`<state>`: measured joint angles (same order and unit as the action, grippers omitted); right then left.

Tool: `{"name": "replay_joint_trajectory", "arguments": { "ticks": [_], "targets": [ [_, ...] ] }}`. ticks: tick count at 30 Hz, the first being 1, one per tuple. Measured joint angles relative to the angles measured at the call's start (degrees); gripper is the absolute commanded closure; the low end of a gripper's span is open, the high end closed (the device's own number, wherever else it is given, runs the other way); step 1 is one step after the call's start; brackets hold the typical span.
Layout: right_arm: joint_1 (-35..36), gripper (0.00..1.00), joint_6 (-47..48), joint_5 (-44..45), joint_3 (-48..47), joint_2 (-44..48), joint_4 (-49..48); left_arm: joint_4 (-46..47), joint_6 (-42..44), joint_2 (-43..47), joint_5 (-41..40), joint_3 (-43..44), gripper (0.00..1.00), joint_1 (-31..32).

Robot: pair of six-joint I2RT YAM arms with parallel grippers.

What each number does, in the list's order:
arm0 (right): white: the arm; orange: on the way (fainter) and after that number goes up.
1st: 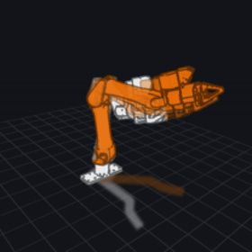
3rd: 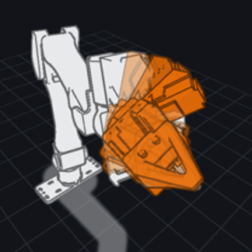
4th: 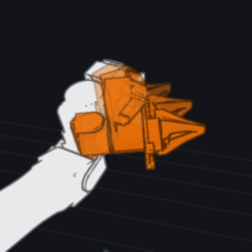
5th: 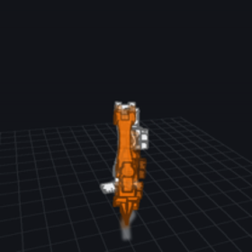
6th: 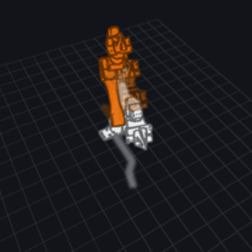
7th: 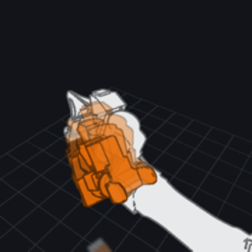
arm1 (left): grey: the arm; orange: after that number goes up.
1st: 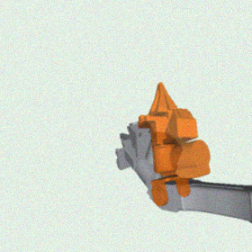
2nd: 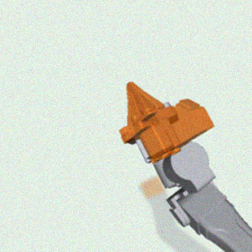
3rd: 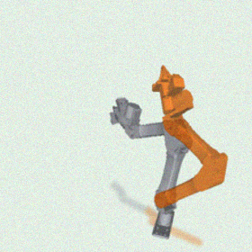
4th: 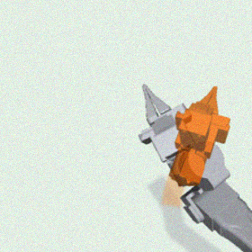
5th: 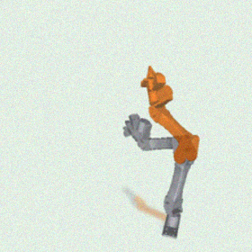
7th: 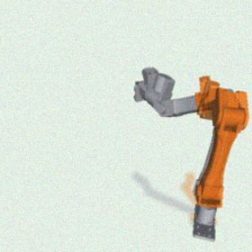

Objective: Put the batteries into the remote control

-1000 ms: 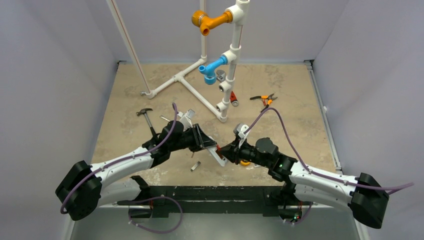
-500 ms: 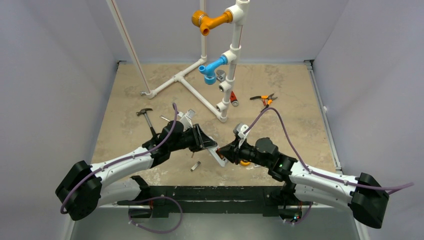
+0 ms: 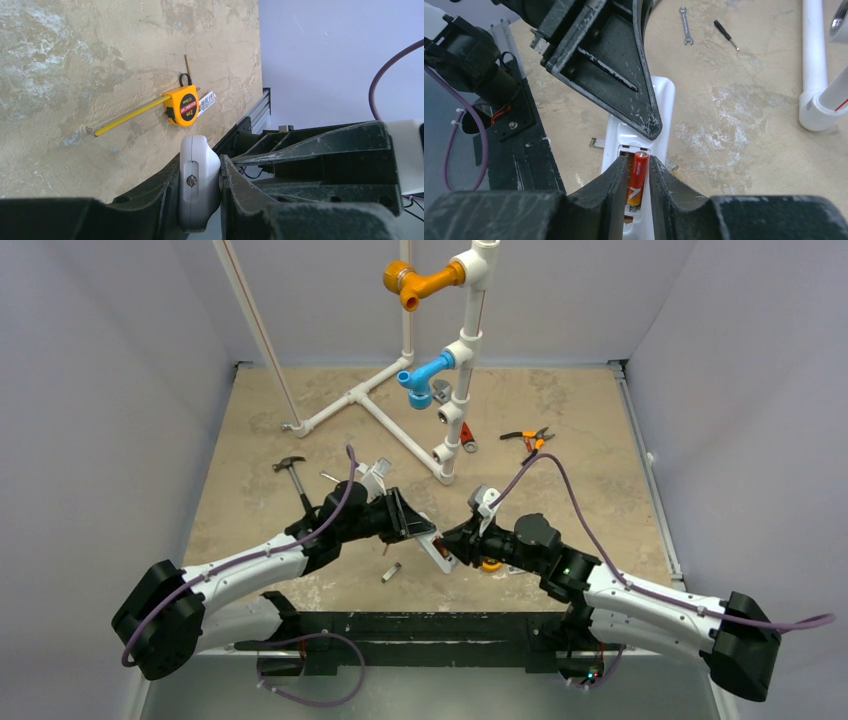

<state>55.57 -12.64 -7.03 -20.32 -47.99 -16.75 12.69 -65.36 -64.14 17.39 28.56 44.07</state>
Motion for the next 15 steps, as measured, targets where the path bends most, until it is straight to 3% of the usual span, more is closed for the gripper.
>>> {"name": "replay_joint_trajectory", "arguments": {
  "ticks": [5, 11, 15],
  "targets": [
    [0.00, 0.70, 2.97, -0.61, -2.08, 1.14, 1.16, 0.46, 0.00, -0.22, 0.48, 0.00, 1.00, 0.00],
    [0.02, 0.49, 7.21, -2.84, -2.67, 2.69, 2.82, 1.53, 0.33, -0.85, 1.81, 0.00, 1.00, 0.00],
    [0.02, 0.45, 12.90, -3.50, -2.71, 6.38, 5.16, 3.02, 1.51, -1.01, 4.11, 0.00, 1.00, 0.00]
  ]
}}
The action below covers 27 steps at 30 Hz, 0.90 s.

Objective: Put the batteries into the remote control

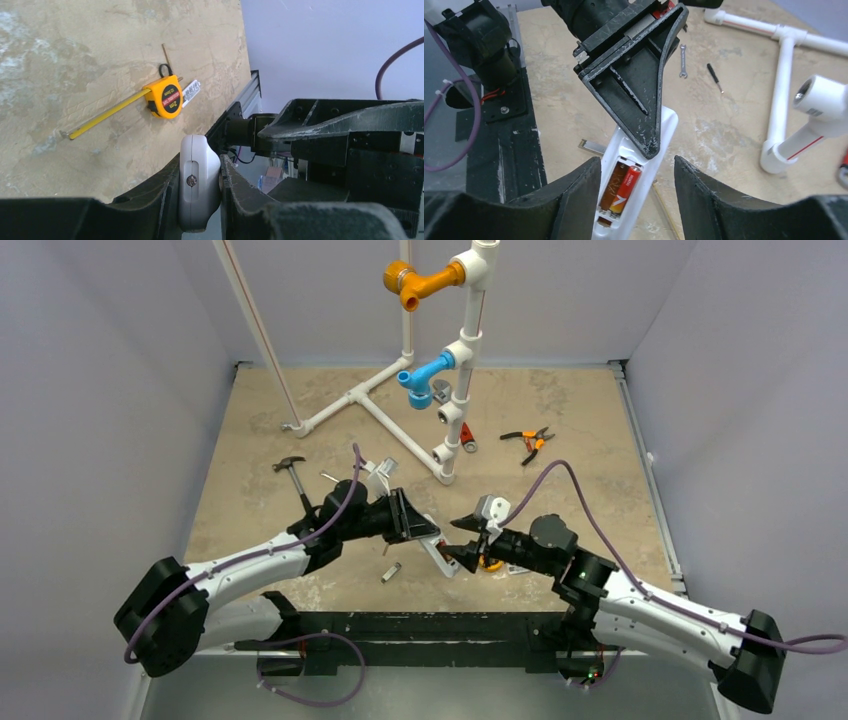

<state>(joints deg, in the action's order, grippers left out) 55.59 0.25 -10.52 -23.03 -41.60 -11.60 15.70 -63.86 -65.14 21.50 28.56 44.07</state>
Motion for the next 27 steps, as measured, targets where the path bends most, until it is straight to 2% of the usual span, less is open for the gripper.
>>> {"name": "replay_joint_trajectory", "arguments": {
  "ticks": [7, 12, 19, 27],
  "targets": [
    [0.00, 0.44, 13.11, -1.40, -0.42, 7.85, 7.23, 2.62, 3.21, -0.61, 5.44, -0.07, 1.00, 0.00],
    [0.00, 0.48, 19.52, -4.94, -0.55, 8.46, 9.97, 1.73, 4.96, -1.38, 8.24, -0.07, 1.00, 0.13],
    [0.02, 0.57, 24.48, -14.73, -1.16, 4.48, 12.87, -2.27, 7.82, -1.84, 12.24, -0.07, 1.00, 0.26],
    [0.81, 0.65, 24.94, -22.01, -0.50, 4.11, 8.57, -3.37, 9.44, -1.92, 15.15, -0.26, 1.00, 0.48]
  ]
}}
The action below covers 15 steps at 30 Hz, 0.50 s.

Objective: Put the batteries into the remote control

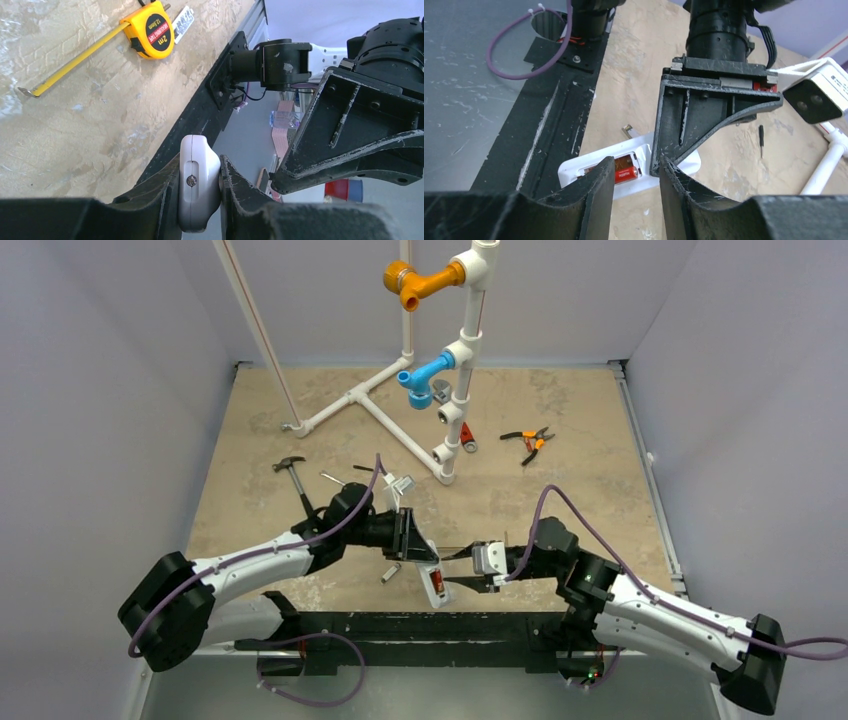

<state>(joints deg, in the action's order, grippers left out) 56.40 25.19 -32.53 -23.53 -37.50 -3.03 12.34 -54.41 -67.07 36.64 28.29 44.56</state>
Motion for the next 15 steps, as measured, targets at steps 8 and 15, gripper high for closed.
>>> {"name": "replay_joint_trajectory", "arguments": {
  "ticks": [8, 15],
  "targets": [
    [1.68, 0.68, 0.66, -1.18, 0.09, 0.00, -1.31, 1.27, -0.09, 0.02, 2.21, -1.42, 1.00, 0.22],
    [1.73, 0.66, 0.55, -0.81, 0.09, -1.55, -2.08, 0.81, -0.42, 0.15, 3.82, -1.29, 1.00, 0.22]
  ]
}}
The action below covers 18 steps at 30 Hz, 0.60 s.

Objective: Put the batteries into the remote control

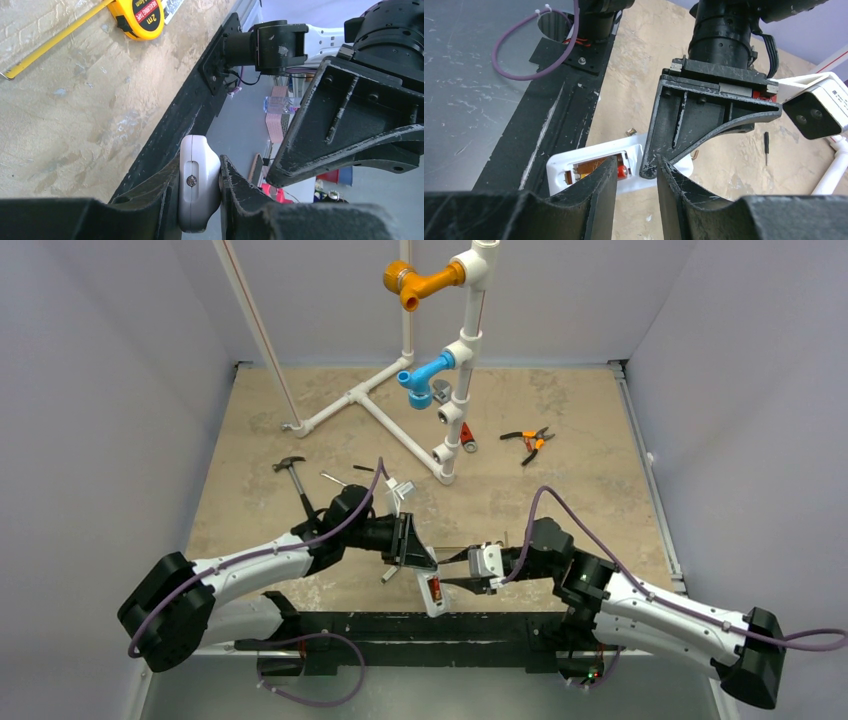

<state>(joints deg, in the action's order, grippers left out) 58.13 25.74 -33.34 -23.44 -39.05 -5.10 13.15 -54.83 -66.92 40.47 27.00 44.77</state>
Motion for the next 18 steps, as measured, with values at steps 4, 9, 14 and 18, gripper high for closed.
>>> {"name": "replay_joint_trajectory", "arguments": {
  "ticks": [4, 9, 14, 18],
  "targets": [
    [0.00, 0.64, 0.00, 0.79, -0.07, -1.05, -0.07, -1.44, 0.02, 0.28, 1.07, 0.57, 1.00, 0.00],
    [0.00, 0.64, -0.33, 0.76, -0.11, -2.97, -1.07, -4.52, 1.70, 0.85, 2.05, 1.18, 1.00, 0.00],
    [0.02, 0.67, -1.55, 0.72, -0.09, -3.52, -3.76, -5.38, 2.10, 0.68, 3.19, 1.27, 1.00, 0.00],
    [0.76, 0.71, -2.97, 1.75, 0.17, -2.73, -6.58, -4.96, 1.95, 0.37, 3.69, 1.27, 1.00, -0.02]
  ]
}}
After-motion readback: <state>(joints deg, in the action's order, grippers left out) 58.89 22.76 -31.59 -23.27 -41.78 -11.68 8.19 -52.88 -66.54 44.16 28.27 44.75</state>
